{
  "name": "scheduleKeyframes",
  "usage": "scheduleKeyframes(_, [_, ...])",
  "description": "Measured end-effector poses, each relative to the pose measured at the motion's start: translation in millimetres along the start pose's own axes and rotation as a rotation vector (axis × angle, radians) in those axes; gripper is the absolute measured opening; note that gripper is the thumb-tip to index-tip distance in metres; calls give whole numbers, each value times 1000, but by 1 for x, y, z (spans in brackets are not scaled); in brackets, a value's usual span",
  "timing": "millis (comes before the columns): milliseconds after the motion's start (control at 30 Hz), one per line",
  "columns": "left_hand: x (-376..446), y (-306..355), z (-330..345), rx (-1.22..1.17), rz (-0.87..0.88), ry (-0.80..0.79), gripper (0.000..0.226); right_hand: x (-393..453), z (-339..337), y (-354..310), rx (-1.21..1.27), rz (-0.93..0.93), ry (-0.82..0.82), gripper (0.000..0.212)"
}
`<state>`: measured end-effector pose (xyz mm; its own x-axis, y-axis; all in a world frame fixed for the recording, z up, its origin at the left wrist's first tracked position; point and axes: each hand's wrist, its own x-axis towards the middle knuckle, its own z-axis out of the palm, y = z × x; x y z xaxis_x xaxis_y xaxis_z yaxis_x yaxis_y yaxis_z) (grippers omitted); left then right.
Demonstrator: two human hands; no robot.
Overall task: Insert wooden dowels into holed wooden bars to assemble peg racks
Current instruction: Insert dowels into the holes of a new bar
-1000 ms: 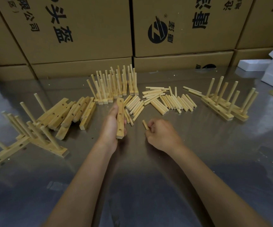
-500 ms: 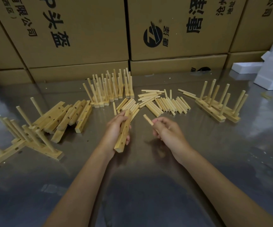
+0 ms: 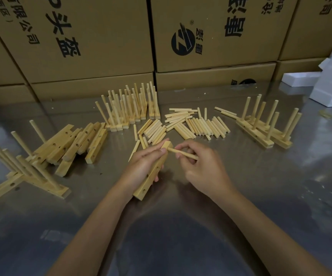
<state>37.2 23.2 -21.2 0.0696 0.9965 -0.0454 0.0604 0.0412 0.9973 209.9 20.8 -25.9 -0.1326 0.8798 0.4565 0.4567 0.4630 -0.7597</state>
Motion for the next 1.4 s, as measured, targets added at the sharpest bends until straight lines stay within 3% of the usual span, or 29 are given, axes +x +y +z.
scheduleKeyframes(233, [-3,0,-9,16,-1,-93,31,-3,-1,-1,-105,-79,-39,7])
scheduleKeyframes(500, [-9,0,-7,49,12,-93,31,-5,0,3,-209,-115,-27,6])
scheduleKeyframes(933, [-14,1,0,48,47,-112,34,-6,7,2,76,100,70,14])
scheduleKeyframes(1100, [-11,-1,3,100,63,-132,39,-3,8,3,164,277,40,14])
scheduleKeyframes(1267, [-6,-6,7,137,47,-169,56,6,-8,-3,479,550,-46,12])
scheduleKeyframes(1400, [0,-2,-6,-119,-46,-8,46,11,-15,-4,780,660,8,40])
